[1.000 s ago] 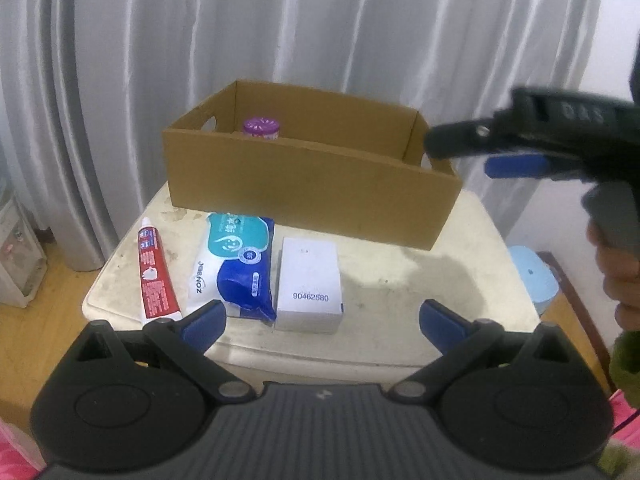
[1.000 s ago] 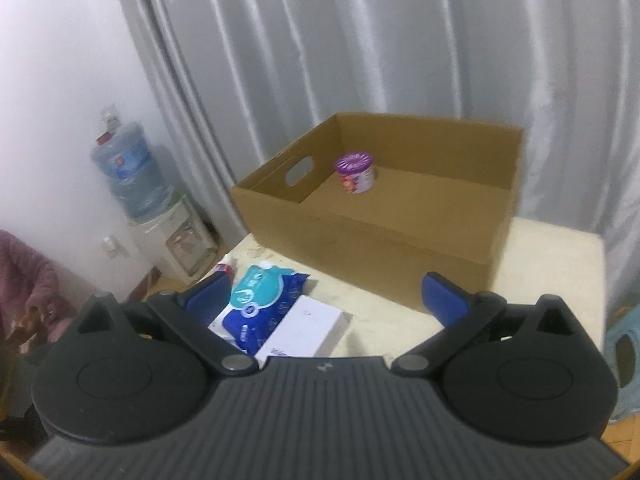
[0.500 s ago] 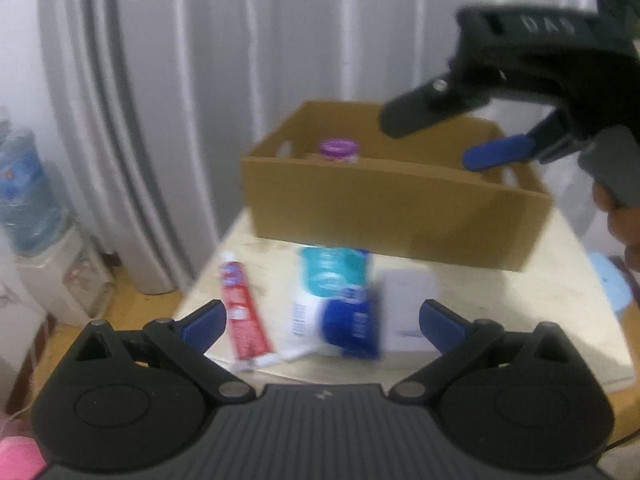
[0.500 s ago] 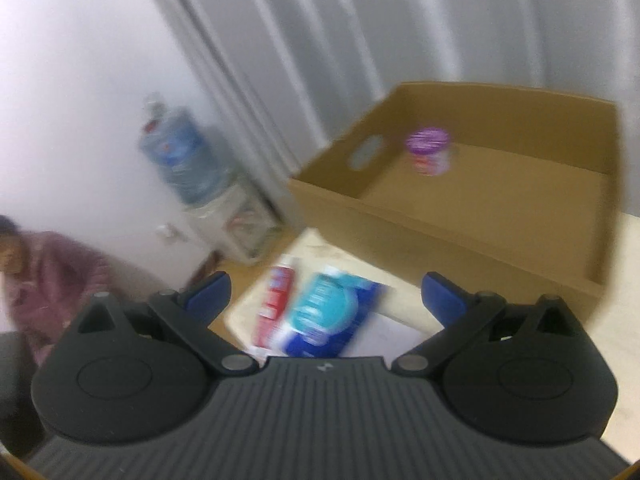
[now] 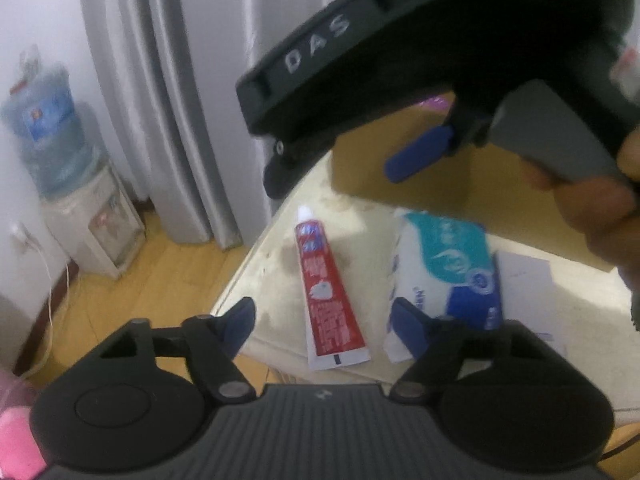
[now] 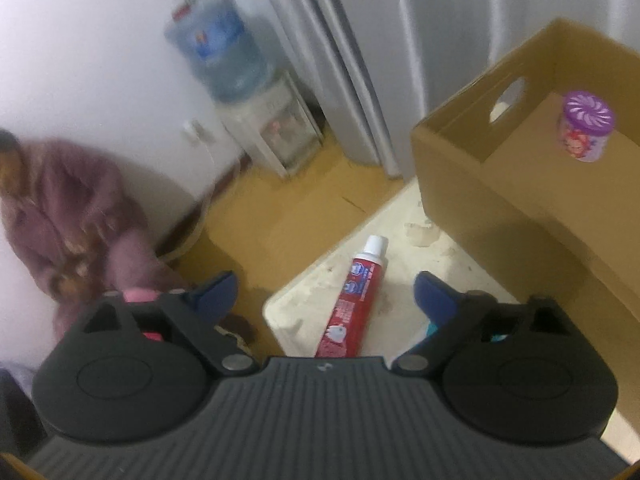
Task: Organize objects
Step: 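Lower the right gripper onto the red toothpaste tube and close it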
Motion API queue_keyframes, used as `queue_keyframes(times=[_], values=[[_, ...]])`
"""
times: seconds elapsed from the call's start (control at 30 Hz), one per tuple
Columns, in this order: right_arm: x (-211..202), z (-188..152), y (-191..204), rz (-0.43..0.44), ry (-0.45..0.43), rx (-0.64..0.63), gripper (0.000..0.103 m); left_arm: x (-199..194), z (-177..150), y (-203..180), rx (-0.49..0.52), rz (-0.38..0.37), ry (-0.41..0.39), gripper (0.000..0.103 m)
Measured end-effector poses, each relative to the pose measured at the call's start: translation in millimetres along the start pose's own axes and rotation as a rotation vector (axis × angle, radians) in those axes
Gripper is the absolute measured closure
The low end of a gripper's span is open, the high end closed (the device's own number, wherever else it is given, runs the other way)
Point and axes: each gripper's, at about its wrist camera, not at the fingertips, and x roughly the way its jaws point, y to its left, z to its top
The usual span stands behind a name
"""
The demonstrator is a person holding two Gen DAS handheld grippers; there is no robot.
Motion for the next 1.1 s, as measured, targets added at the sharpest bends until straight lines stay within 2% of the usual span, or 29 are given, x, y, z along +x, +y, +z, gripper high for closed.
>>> queue_keyframes(times=[0.2,0.3,0.47,0.53,0.7,0.9,1.1], values=[[37,-1,-3,-0.064,0.102,0.010,0.037,24,-3,21,-0.069,-0.045,0.046,0.051],[46,-3,-4,-0.080,0.126,0.005,0.045,29,-4,27,-0.089,-0.070,0.069,0.061],[56,-5,0,-0.102,0.139,-0.019,0.056,30,-7,33,-0.107,-0.123,0.070,0.071],[59,-6,2,-0.107,0.141,-0.036,0.060,30,-8,34,-0.111,-0.146,0.068,0.072],[69,-11,8,-0.117,0.165,-0.076,0.079,25,-13,36,-0.108,-0.158,0.064,0.073],[71,-15,10,-0.123,0.171,-0.086,0.082,6,-11,49,-0.127,-0.130,-0.002,0.073],[72,-15,3,-0.108,0.172,-0.051,0.081,18,-8,41,-0.086,-0.163,0.042,0.072]])
